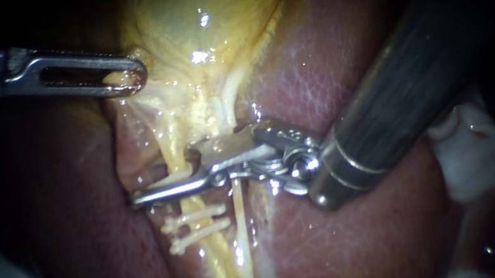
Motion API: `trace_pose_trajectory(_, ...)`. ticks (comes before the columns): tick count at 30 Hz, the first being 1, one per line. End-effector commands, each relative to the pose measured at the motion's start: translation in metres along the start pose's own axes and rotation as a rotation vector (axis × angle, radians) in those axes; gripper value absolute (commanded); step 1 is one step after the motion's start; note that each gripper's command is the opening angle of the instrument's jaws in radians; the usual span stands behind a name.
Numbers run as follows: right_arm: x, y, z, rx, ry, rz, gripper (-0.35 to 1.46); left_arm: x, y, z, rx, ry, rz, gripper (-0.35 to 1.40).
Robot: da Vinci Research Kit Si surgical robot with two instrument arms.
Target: Clipping third clip left tube
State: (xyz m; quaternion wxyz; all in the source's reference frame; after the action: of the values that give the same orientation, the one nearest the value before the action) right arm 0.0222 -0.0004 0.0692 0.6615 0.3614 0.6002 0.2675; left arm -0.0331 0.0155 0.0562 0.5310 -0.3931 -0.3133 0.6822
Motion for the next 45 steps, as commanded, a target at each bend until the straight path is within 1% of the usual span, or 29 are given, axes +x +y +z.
trace_pose_trajectory(1, 0.0000, 0.0000, -0.0001, -0.005, -0.009, 0.006, 0.50, 0.0000, 0.0000, 0.0000, 0.000, 0.000, 0.000, -0.35)
trace_pose_trajectory(5, -0.0003, 0.0000, -0.0005, -0.020, -0.017, 0.000, 0.50, 0.0000, 0.0000, -0.0001, 0.000, 0.000, 0.000, -0.35)
trace_pose_trajectory(13, -0.0005, -0.0001, -0.0017, -0.022, -0.035, 0.000, 0.50, 0.0000, 0.0000, -0.0001, 0.000, 0.000, 0.000, -0.35)
trace_pose_trajectory(17, -0.0007, -0.0002, -0.0024, -0.022, -0.036, -0.001, 0.50, 0.0000, 0.0000, -0.0002, -0.001, -0.001, 0.000, -0.35)
trace_pose_trajectory(23, -0.0009, -0.0007, -0.0033, 0.009, -0.047, 0.001, 0.50, 0.0000, 0.0000, -0.0002, -0.001, -0.001, 0.000, -0.35)
trace_pose_trajectory(29, -0.0009, -0.0014, -0.0031, 0.073, -0.073, 0.004, 0.50, 0.0000, 0.0000, -0.0002, -0.001, -0.001, 0.000, -0.35)
trace_pose_trajectory(30, -0.0009, -0.0014, -0.0030, 0.087, -0.072, 0.004, 0.50, 0.0000, 0.0000, -0.0002, -0.001, -0.001, 0.000, -0.35)
trace_pose_trajectory(37, -0.0009, -0.0021, -0.0023, 0.192, -0.034, -0.002, 0.50, -0.0001, 0.0000, -0.0002, -0.001, -0.001, 0.000, -0.35)
trace_pose_trajectory(39, -0.0009, -0.0022, -0.0022, 0.210, -0.028, -0.004, 0.50, -0.0001, 0.0000, -0.0002, -0.001, -0.001, 0.000, -0.35)
trace_pose_trajectory(43, -0.0008, -0.0023, -0.0024, 0.278, -0.002, -0.008, 0.50, -0.0001, 0.0000, -0.0002, -0.001, -0.001, 0.000, -0.35)
trace_pose_trajectory(45, -0.0007, -0.0024, -0.0025, 0.298, 0.007, -0.002, 0.50, -0.0001, 0.0000, -0.0002, -0.001, -0.001, 0.000, -0.35)
